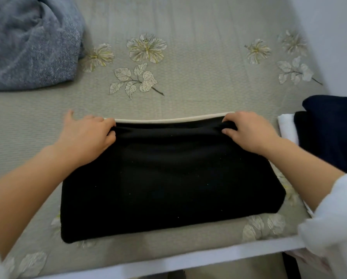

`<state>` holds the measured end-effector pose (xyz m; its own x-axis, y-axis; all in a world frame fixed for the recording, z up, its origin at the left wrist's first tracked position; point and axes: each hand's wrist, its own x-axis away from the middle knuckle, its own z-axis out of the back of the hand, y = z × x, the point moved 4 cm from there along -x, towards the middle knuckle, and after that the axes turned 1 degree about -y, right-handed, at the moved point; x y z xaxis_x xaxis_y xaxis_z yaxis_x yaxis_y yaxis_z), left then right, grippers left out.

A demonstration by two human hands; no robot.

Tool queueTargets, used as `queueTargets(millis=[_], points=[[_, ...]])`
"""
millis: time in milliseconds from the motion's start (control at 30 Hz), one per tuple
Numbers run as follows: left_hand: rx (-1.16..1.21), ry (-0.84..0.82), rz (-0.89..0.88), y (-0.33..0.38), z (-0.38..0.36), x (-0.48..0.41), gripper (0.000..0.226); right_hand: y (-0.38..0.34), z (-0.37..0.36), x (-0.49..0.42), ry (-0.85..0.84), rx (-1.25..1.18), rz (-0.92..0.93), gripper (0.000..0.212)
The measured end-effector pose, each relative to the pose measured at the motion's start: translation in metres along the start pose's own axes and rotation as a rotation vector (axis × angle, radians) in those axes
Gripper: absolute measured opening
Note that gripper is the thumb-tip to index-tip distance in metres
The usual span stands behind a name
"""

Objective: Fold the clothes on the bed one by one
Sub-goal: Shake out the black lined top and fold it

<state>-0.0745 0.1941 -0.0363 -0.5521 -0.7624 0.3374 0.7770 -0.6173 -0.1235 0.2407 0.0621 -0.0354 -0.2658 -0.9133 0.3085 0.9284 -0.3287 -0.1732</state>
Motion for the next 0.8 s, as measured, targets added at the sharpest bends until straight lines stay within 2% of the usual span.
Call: queueTargets(millis=[167, 300, 367, 467, 500, 567, 667, 733, 800], points=[[0.186, 0.145, 0.026, -0.011, -0.038, -0.044, 0.029, 0.009, -0.031, -0.037, 0.179, -0.058, -0.115, 0.021], [0.202, 0.282, 0.066, -0.007, -0.063, -0.071, 0.023, 0.016, -0.053, -0.057, 0.264, -0.016, -0.143, 0.021], [0.249, 0.288, 0.146, -0.003, -0.076, -0.074, 0.024, 0.019, -0.066, -0.063, 0.247, -0.048, -0.197, 0.027], [0.404, 0.336, 0.227, 0.009, -0.084, -0.060, 0.035, 0.017, -0.075, -0.055, 0.261, -0.174, -0.331, 0.047], [0.453, 0.370, 0.192, 0.019, -0.082, -0.051, 0.038, 0.010, -0.073, -0.045, 0.304, -0.189, -0.324, 0.053], [0.527, 0.360, 0.058, 0.049, -0.074, -0.027, 0.047, -0.015, -0.071, -0.017, 0.354, -0.182, -0.171, 0.059], [0.548, 0.194, -0.151, 0.101, -0.078, 0.011, 0.057, -0.066, -0.094, 0.032, 0.216, -0.116, 0.138, 0.062], [0.480, 0.115, -0.160, 0.116, -0.096, 0.024, 0.059, -0.078, -0.120, 0.053, 0.093, 0.025, 0.225, 0.059], [0.416, 0.068, -0.058, 0.111, -0.114, 0.026, 0.058, -0.068, -0.136, 0.055, 0.012, 0.109, 0.163, 0.057]])
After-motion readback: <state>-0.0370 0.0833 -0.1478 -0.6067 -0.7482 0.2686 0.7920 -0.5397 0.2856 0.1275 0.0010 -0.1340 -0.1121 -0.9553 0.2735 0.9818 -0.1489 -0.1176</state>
